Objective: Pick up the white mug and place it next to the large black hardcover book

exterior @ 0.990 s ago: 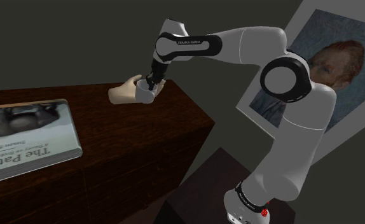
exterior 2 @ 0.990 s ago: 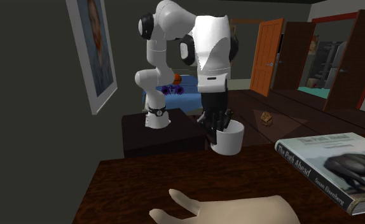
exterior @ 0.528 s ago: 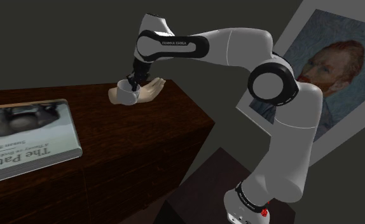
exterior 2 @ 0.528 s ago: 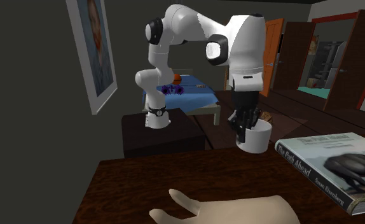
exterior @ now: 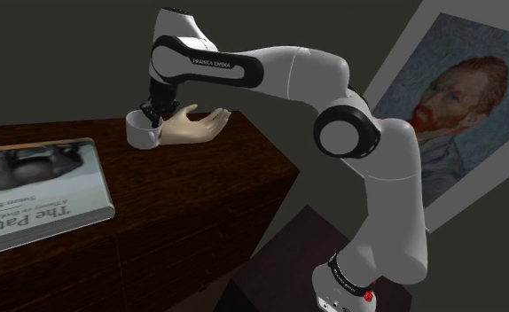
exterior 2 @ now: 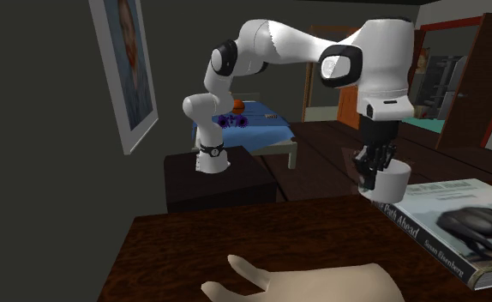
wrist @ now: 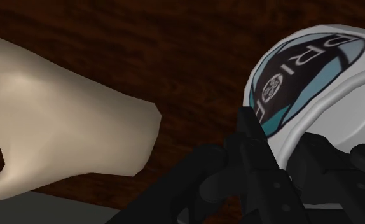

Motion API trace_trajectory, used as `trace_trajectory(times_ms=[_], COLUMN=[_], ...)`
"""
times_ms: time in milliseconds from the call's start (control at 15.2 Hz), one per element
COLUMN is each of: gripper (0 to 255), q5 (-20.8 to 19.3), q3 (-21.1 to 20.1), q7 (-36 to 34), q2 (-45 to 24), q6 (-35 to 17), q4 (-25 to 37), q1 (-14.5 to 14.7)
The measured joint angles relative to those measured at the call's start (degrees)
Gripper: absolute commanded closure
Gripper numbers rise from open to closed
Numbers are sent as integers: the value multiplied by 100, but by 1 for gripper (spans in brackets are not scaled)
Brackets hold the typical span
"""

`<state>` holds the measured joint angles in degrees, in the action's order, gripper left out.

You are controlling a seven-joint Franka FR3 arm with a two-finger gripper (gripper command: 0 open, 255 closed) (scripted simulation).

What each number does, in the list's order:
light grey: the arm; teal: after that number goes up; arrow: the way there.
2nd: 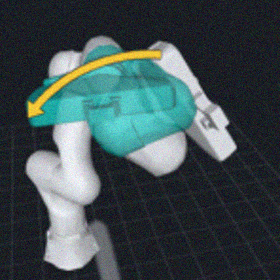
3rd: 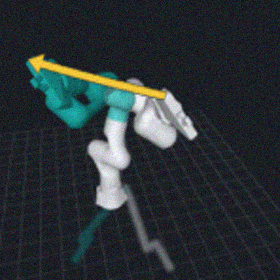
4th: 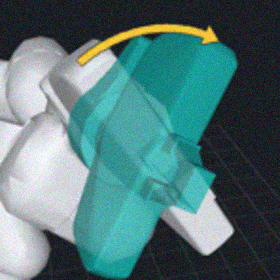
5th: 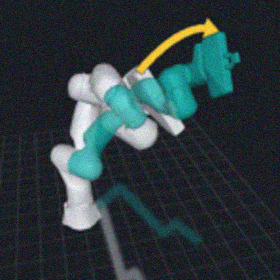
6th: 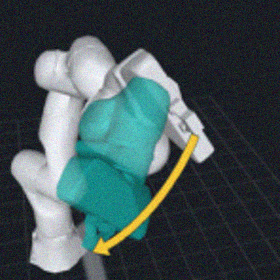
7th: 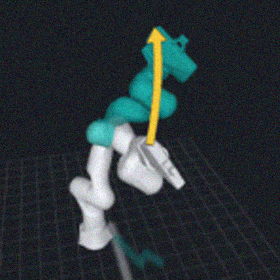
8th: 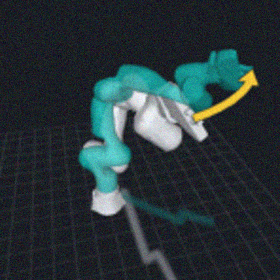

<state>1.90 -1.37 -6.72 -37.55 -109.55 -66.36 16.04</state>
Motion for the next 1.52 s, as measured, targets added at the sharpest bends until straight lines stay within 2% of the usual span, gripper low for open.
trace_trajectory(times_ms=[132, 330, 1518], gripper=[255, 255, 255], q5=[-26, -35, -29], q3=[-14, -16, -16], q7=[-118, -156, -125], q2=[-255, -371, -714], q6=[109, 13, -1161], q4=[371, 387, -442], q1=[101, 136, 141])
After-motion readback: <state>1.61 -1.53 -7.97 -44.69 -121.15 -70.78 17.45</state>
